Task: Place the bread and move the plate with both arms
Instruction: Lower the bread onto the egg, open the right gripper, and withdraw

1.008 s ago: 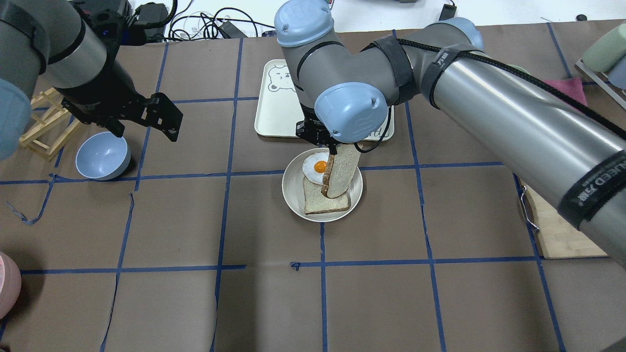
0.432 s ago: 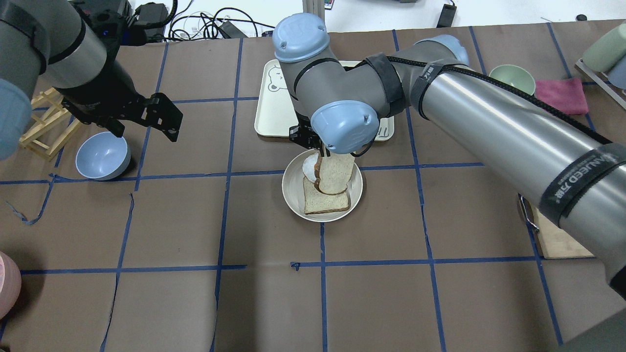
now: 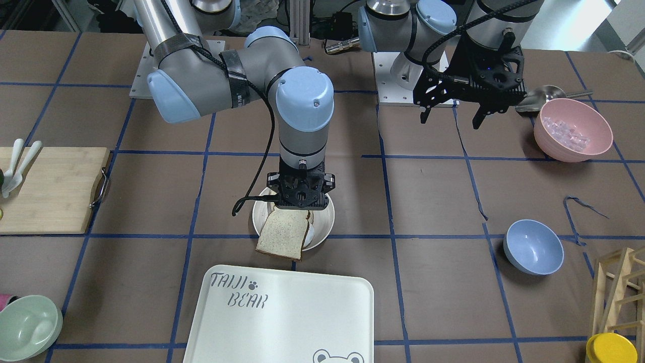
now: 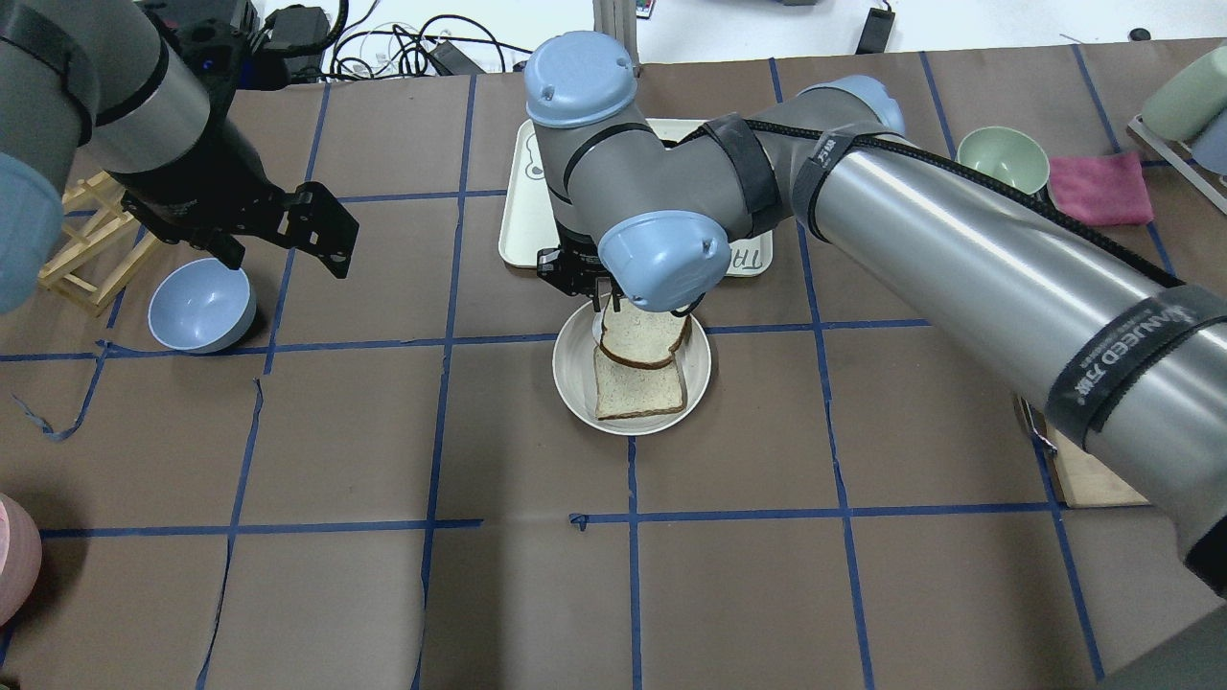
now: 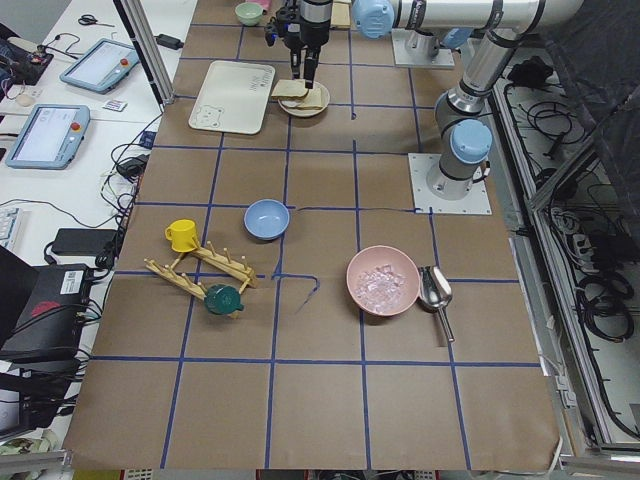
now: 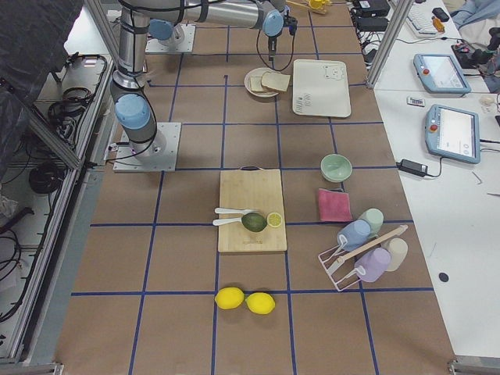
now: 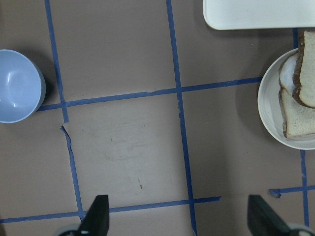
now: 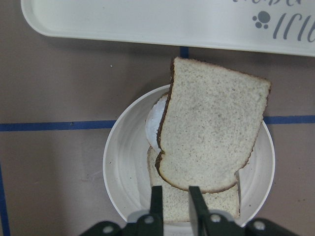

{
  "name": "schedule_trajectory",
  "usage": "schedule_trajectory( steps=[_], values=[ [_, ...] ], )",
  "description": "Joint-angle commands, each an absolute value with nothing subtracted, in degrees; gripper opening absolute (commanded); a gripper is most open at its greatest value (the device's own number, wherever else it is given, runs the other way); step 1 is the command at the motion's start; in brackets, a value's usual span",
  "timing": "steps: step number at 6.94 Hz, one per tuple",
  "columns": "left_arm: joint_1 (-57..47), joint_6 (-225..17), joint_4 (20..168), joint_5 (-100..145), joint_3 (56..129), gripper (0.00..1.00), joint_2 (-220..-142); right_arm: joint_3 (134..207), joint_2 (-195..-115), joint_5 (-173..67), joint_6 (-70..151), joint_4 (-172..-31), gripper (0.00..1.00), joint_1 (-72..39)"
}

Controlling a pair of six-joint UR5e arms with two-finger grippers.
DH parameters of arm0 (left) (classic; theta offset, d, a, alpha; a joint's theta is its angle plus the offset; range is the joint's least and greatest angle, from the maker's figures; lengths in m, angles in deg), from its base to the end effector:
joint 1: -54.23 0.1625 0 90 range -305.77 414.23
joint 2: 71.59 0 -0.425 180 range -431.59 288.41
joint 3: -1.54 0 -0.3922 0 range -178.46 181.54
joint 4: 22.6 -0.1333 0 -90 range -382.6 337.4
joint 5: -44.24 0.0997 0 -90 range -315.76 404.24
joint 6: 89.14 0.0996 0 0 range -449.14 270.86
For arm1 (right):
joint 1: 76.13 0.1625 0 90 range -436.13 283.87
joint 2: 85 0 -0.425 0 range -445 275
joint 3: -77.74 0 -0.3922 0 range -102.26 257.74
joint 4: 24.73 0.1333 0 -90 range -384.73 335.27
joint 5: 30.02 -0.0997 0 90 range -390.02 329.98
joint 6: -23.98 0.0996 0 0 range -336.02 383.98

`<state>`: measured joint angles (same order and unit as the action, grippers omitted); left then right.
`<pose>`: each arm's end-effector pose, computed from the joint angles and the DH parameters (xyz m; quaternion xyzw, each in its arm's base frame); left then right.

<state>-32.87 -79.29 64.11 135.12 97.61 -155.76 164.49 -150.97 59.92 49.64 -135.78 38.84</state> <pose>-0.1086 -0.4600 0.4895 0.0604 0.9978 -0.0256 0.0106 0.3911 -0.5238 0.3124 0.0060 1.0000 -0.0019 0.0015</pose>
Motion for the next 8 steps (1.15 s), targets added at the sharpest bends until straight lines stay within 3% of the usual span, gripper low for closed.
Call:
schedule_trajectory(
  steps=[1,3,5,8],
  values=[
    [-32.87,-79.29,64.06,135.03,97.61,1.0,-155.79,163.45,-151.79,61.73,43.89,-136.0,0.75,37.7],
    [-32.79,-79.29,63.97,134.94,97.78,1.0,-157.18,159.94,-155.99,62.45,30.98,-130.68,0.96,27.91],
    [-32.7,-79.29,63.97,135.29,97.69,1.0,-159.03,159.31,-162.58,61.3,15.27,-124.32,0.99,17.86],
    [-32.61,-80.25,59.17,135.22,98.39,1.0,-162.62,159.83,-169.64,58.13,15.53,-114.9,1.0,17.91]
  ],
)
